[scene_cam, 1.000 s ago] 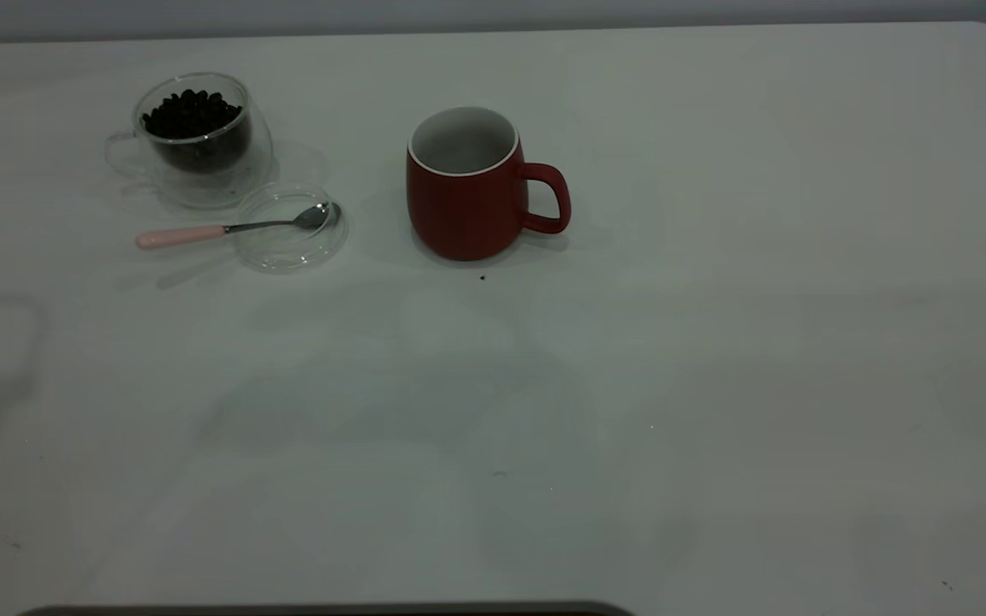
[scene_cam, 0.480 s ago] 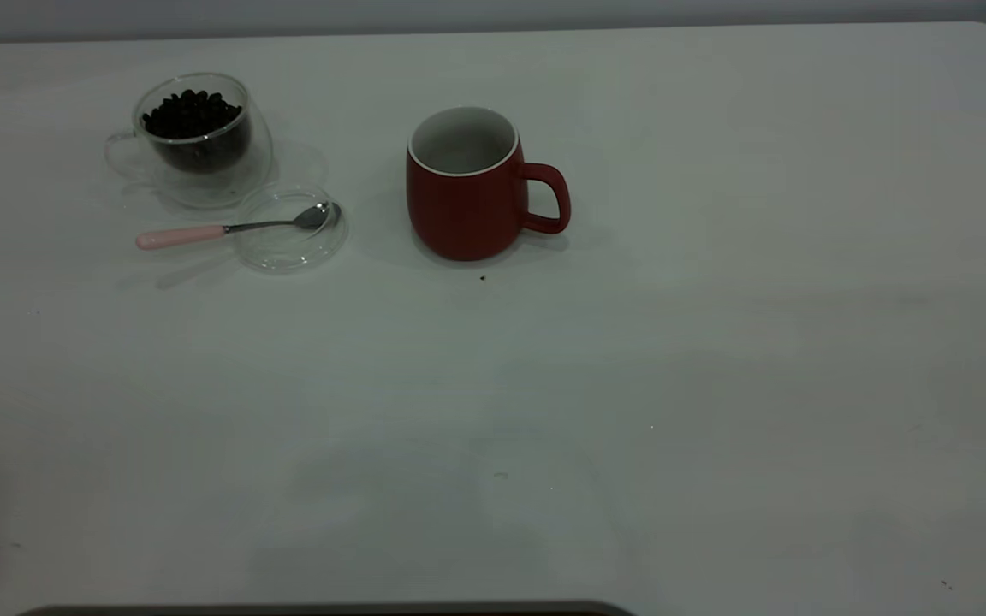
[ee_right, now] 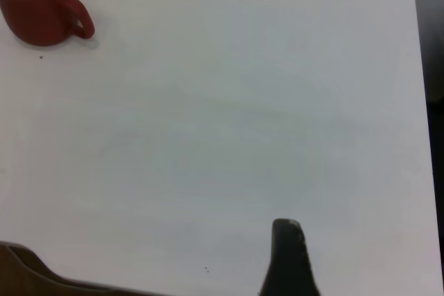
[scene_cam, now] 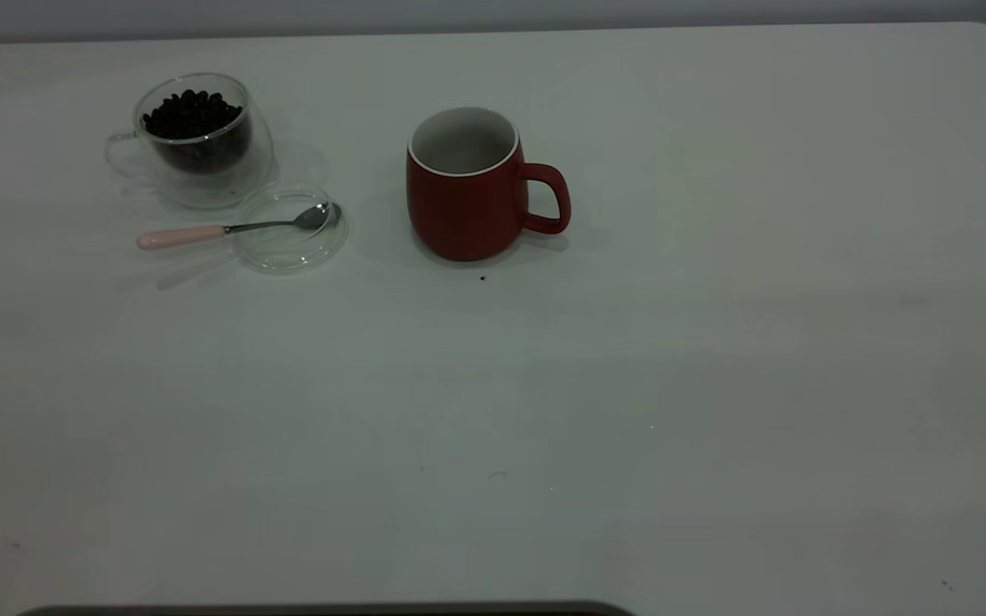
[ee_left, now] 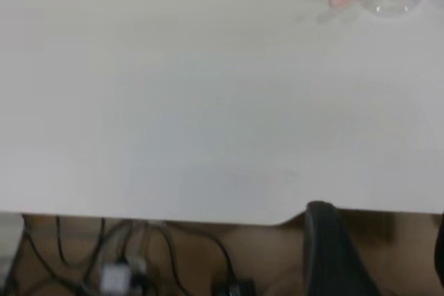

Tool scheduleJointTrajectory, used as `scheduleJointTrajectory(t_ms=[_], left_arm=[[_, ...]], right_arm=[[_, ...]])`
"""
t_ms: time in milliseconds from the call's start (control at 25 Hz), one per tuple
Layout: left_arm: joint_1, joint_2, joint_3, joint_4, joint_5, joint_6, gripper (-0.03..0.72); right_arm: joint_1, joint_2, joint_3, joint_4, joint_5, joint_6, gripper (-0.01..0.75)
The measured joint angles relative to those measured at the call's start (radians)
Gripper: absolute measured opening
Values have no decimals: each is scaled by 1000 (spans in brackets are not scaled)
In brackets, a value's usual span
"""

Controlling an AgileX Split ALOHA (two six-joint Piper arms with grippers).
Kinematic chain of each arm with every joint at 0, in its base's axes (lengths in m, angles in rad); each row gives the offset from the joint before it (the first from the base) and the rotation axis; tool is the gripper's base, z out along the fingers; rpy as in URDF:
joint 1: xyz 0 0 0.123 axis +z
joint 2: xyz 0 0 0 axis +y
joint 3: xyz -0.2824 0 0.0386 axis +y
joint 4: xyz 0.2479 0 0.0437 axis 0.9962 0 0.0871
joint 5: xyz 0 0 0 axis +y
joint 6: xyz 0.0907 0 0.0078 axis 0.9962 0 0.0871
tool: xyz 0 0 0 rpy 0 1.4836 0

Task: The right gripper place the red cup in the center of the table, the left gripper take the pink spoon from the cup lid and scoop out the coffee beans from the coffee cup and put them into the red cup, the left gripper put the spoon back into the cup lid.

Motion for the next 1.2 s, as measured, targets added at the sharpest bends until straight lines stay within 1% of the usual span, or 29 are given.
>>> scheduleJointTrajectory(t_ms=[160,400,480,600,1200], left_arm=[[-6,-141,89,-8,0,5,424],[-79,-333,227,-25,-11,6,424],[-101,-384,251,-25,-12,6,424],[-120,-447,262,-24,-23,6,424],[-121,-459,278,-2,-29,6,424]], right_arm=[[0,0,0,0,0,0,590],[0,0,0,0,0,0,590],[0,0,0,0,0,0,590],[0,0,0,0,0,0,590],[0,0,0,0,0,0,590]])
